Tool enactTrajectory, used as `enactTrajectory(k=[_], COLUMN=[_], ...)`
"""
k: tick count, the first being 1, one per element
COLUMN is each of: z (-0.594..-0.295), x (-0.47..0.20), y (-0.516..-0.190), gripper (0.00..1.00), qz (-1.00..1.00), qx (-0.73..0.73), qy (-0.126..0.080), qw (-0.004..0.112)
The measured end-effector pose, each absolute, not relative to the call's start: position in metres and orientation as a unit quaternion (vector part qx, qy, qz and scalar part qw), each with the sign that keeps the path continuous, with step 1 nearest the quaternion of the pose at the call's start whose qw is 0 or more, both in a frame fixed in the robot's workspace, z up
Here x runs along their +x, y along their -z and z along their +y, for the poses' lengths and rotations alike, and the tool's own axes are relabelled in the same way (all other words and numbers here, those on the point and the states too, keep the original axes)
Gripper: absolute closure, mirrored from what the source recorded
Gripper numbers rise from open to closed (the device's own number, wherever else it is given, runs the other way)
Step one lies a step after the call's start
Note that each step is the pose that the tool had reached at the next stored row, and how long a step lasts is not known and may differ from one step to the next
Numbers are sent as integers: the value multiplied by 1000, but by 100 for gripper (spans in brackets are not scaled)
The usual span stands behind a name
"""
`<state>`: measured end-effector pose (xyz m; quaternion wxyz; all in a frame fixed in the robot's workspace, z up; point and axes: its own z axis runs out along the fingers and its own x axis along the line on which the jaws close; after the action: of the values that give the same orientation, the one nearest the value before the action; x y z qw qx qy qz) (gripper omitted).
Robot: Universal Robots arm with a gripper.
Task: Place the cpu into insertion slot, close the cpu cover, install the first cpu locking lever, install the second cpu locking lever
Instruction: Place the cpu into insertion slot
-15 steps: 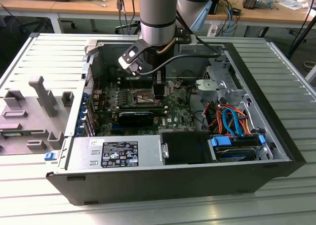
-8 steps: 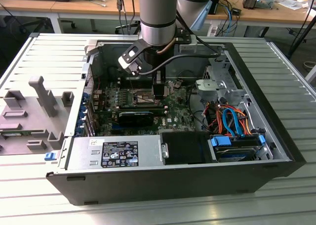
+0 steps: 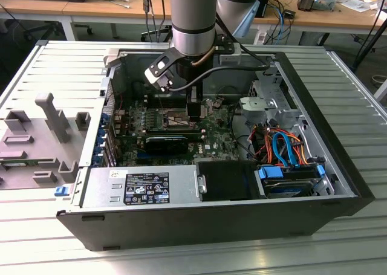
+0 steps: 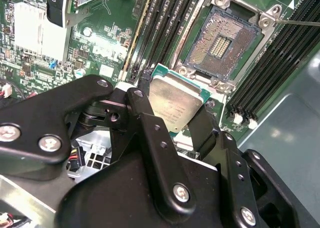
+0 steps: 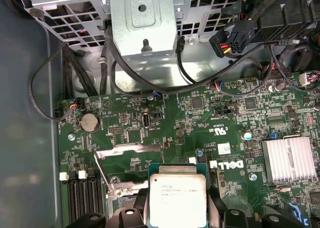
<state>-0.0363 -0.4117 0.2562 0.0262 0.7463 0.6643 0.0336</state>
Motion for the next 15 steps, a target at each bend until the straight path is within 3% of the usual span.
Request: enactTrajectory(k=[15], z=[-412], x=[-36], y=[-256], gripper=[45], qz=[653], qx=[756], qy=[-33], qw=[27])
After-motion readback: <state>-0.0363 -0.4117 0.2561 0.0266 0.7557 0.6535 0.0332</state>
